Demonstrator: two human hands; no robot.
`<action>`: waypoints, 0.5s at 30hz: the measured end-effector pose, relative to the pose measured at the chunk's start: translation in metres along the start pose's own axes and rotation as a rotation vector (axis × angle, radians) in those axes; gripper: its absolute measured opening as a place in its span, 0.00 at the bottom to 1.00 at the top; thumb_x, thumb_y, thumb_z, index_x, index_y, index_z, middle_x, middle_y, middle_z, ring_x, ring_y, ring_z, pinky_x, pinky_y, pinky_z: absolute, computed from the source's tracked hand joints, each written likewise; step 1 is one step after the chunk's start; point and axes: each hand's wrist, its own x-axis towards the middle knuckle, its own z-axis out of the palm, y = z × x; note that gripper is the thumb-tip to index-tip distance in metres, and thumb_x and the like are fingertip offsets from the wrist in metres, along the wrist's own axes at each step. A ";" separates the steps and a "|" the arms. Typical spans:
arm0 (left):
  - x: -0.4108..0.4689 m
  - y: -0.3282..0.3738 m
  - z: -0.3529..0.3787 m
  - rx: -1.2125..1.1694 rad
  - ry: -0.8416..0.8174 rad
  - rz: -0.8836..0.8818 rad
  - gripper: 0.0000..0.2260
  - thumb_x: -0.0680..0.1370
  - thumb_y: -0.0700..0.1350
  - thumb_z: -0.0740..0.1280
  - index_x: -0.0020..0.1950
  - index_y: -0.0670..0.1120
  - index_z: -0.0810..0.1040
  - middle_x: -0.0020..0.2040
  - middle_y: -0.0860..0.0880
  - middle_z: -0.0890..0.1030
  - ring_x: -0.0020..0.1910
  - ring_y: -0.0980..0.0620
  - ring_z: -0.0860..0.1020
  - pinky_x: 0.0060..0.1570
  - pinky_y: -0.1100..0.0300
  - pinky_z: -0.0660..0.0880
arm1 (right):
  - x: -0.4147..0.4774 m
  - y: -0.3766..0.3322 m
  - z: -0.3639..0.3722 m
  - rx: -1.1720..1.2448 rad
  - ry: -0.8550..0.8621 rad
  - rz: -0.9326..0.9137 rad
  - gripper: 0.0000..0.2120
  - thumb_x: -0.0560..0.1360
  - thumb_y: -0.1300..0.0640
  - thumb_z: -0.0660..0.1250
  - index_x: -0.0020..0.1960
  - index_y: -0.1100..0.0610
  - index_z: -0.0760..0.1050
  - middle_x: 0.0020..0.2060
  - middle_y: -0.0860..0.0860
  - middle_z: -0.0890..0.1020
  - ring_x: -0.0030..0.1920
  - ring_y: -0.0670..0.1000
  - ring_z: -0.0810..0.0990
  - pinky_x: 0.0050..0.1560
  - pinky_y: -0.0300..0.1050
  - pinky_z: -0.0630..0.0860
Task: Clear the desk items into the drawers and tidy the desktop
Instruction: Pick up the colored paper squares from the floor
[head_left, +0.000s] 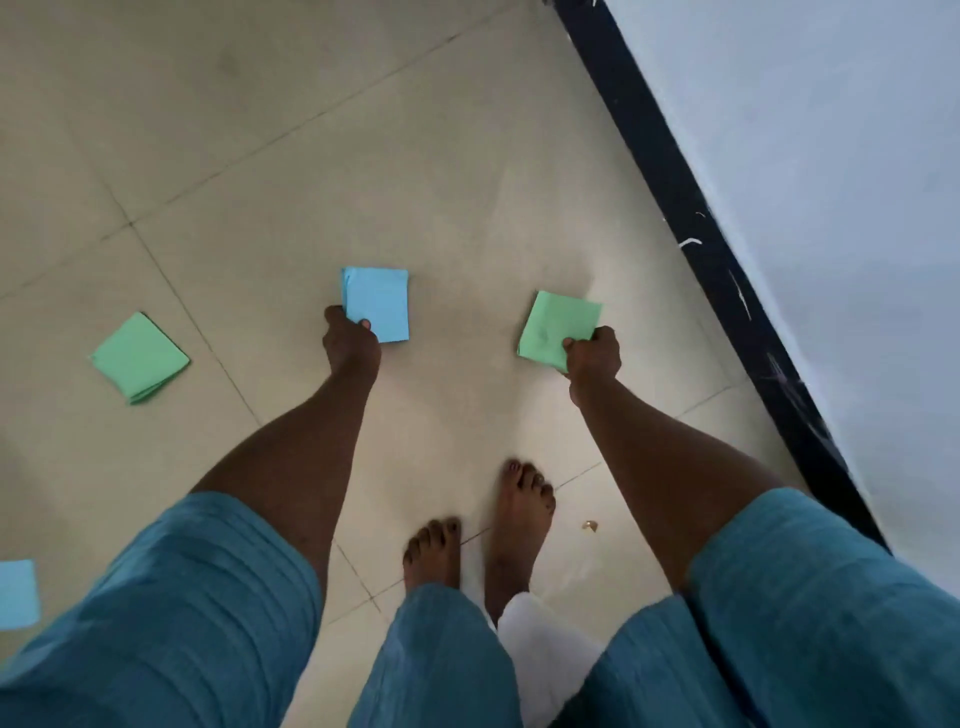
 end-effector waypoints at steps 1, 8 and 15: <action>-0.019 -0.002 -0.003 0.003 -0.026 0.009 0.14 0.81 0.38 0.58 0.65 0.37 0.66 0.63 0.36 0.75 0.61 0.39 0.74 0.55 0.52 0.71 | -0.012 0.004 -0.009 0.050 0.007 0.021 0.12 0.74 0.68 0.63 0.57 0.67 0.70 0.56 0.63 0.76 0.45 0.53 0.72 0.53 0.57 0.78; -0.137 -0.009 -0.025 0.027 -0.237 0.046 0.13 0.79 0.38 0.62 0.63 0.41 0.69 0.60 0.37 0.77 0.56 0.38 0.78 0.55 0.46 0.77 | -0.103 0.045 -0.082 0.290 0.087 0.162 0.14 0.73 0.68 0.63 0.59 0.62 0.73 0.47 0.54 0.73 0.46 0.55 0.73 0.54 0.62 0.77; -0.280 0.007 -0.071 0.141 -0.408 0.232 0.15 0.77 0.37 0.64 0.64 0.40 0.72 0.59 0.39 0.77 0.55 0.39 0.78 0.53 0.46 0.78 | -0.209 0.085 -0.190 0.593 0.217 0.284 0.11 0.73 0.69 0.62 0.53 0.58 0.74 0.48 0.57 0.78 0.44 0.56 0.77 0.48 0.58 0.79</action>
